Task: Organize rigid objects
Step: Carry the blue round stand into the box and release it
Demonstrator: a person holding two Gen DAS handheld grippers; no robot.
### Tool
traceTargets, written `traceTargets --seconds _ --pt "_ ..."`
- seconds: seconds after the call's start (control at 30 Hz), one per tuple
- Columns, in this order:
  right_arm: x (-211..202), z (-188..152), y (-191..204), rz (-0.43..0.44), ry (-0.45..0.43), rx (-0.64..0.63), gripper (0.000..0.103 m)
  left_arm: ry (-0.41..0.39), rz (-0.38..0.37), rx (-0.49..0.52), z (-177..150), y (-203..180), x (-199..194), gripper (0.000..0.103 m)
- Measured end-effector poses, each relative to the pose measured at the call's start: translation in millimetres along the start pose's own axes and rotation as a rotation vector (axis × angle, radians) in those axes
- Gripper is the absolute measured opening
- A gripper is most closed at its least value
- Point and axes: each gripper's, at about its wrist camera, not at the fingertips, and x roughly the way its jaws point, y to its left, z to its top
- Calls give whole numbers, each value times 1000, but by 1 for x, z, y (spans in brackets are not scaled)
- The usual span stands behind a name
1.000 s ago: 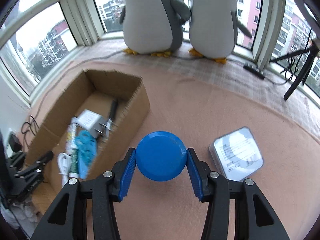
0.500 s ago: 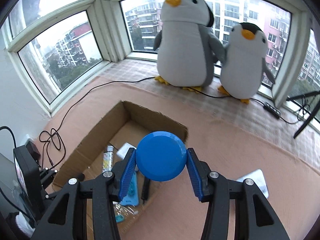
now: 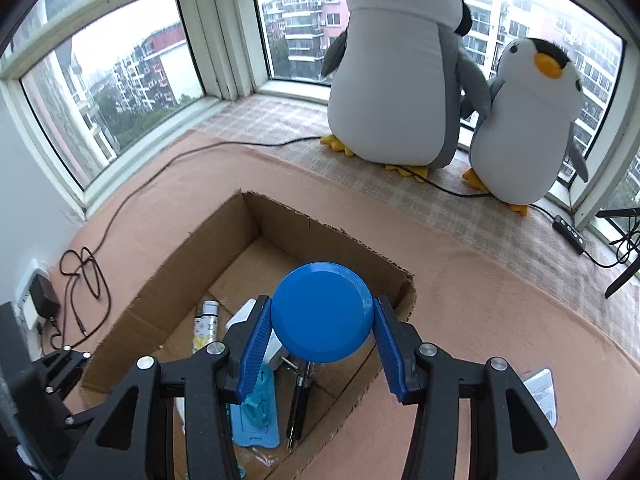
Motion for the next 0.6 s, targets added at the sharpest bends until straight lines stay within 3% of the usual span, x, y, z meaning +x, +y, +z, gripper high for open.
traceTargets --seconds 0.6 --pt "24 -1 -2 -37 41 -23 47 0 1 1 0 0 0 36"
